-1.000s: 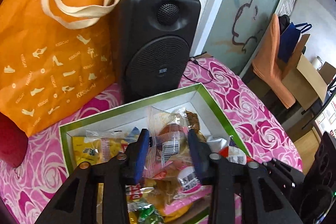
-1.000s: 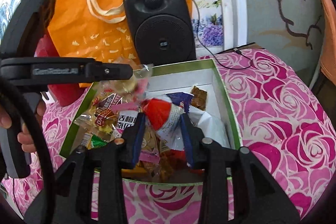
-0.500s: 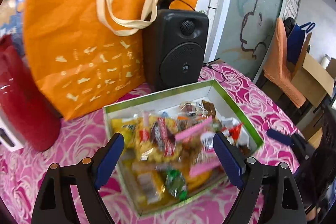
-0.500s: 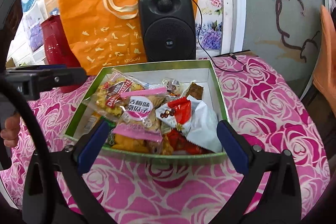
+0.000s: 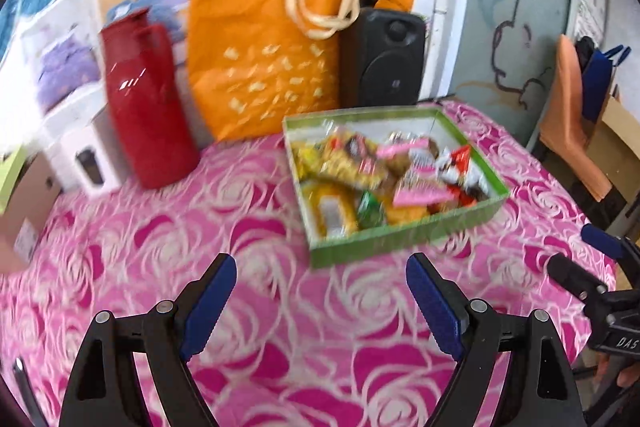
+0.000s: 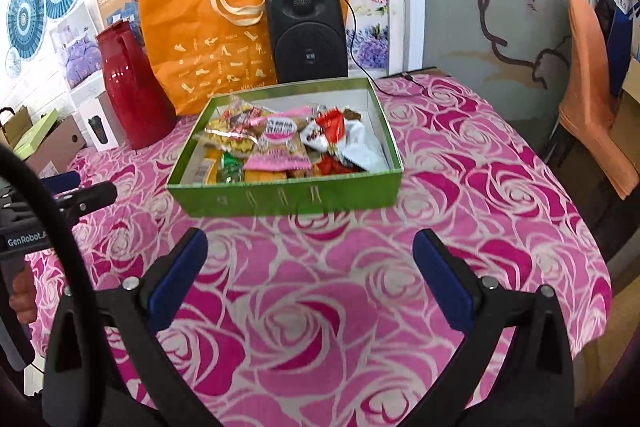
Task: Organize snacks
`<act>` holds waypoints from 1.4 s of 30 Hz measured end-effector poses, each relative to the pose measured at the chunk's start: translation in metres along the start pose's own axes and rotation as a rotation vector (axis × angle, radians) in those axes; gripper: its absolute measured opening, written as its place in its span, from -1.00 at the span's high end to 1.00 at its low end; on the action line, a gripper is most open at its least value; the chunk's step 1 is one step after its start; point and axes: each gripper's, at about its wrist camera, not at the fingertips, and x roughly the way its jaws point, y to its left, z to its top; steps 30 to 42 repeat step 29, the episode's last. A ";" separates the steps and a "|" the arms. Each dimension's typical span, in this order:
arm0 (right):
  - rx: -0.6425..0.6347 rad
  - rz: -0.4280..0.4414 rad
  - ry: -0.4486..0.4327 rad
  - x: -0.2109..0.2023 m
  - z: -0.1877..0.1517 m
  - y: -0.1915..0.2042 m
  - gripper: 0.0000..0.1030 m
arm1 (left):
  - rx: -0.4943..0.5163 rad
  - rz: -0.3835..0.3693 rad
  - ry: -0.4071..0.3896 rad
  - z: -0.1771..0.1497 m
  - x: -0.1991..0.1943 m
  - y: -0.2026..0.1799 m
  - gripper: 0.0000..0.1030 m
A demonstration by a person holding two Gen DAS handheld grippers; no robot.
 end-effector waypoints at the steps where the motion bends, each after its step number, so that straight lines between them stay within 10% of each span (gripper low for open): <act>1: -0.002 -0.001 0.006 -0.001 -0.004 0.001 -0.99 | -0.003 0.008 0.005 -0.006 -0.001 0.000 -0.73; 12: -0.014 0.002 0.048 0.006 -0.025 0.015 -0.99 | 0.001 0.053 0.064 -0.051 -0.002 0.003 -0.73; 42: -0.011 -0.001 0.068 0.012 -0.028 0.022 -0.99 | -0.010 0.047 0.038 -0.051 -0.009 0.007 -0.73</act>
